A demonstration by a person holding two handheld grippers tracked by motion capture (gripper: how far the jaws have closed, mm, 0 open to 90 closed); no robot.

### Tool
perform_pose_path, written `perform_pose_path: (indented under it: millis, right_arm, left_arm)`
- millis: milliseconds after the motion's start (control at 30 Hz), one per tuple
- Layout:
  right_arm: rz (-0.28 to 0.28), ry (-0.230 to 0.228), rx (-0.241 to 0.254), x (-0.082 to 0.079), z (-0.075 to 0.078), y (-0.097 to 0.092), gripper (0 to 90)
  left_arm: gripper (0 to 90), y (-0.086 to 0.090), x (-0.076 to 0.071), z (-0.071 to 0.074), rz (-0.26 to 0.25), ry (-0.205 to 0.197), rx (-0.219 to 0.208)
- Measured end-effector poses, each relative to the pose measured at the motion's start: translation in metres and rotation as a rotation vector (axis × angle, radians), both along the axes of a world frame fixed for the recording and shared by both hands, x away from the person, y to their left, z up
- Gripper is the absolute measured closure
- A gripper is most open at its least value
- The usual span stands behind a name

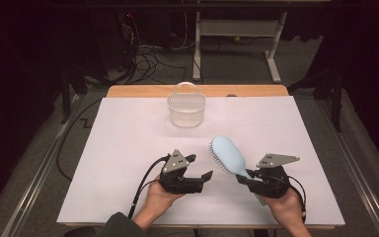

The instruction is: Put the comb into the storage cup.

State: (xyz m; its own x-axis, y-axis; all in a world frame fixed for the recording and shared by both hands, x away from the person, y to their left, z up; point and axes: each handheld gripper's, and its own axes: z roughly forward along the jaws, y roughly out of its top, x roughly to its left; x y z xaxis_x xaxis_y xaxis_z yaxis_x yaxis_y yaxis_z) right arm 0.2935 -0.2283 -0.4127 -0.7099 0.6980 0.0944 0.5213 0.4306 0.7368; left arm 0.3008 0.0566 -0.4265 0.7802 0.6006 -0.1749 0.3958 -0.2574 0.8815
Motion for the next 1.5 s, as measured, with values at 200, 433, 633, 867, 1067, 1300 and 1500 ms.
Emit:
perform_pose_path:
  millis: [200, 433, 633, 867, 1067, 1300, 1500]
  right_arm:
    - [0.01, -0.007, -0.007, -0.001, -0.001, 0.003, 70.0]
    - [0.017, -0.003, -0.007, 0.0, -0.002, 0.005, 70.0]
    - [0.026, -0.013, -0.01, 0.0, -0.002, 0.007, 70.0]
    - [0.025, -0.023, -0.006, 0.001, -0.002, 0.007, 70.0]
    - [0.033, -0.041, -0.004, -0.001, 0.0, 0.009, 70.0]
    - [0.053, -0.087, -0.021, -0.005, 0.002, 0.017, 70.0]
    - [0.053, -0.091, -0.027, -0.005, 0.001, 0.018, 70.0]
  left_arm:
    - [19.9, -0.009, 0.007, -0.001, -0.019, 0.032, -0.013]
    - [18.3, -0.017, 0.01, -0.001, -0.033, 0.051, -0.012]
    - [16.4, -0.025, 0.015, -0.001, -0.059, 0.064, -0.045]
    - [15.2, -0.032, 0.019, 0.0, -0.079, 0.097, -0.077]
    - [13.8, -0.038, 0.019, 0.001, -0.08, 0.111, -0.079]
    - [13.6, -0.048, 0.021, 0.002, -0.093, 0.128, -0.064]
    - [14.5, -0.052, 0.021, 0.002, -0.084, 0.139, -0.071]
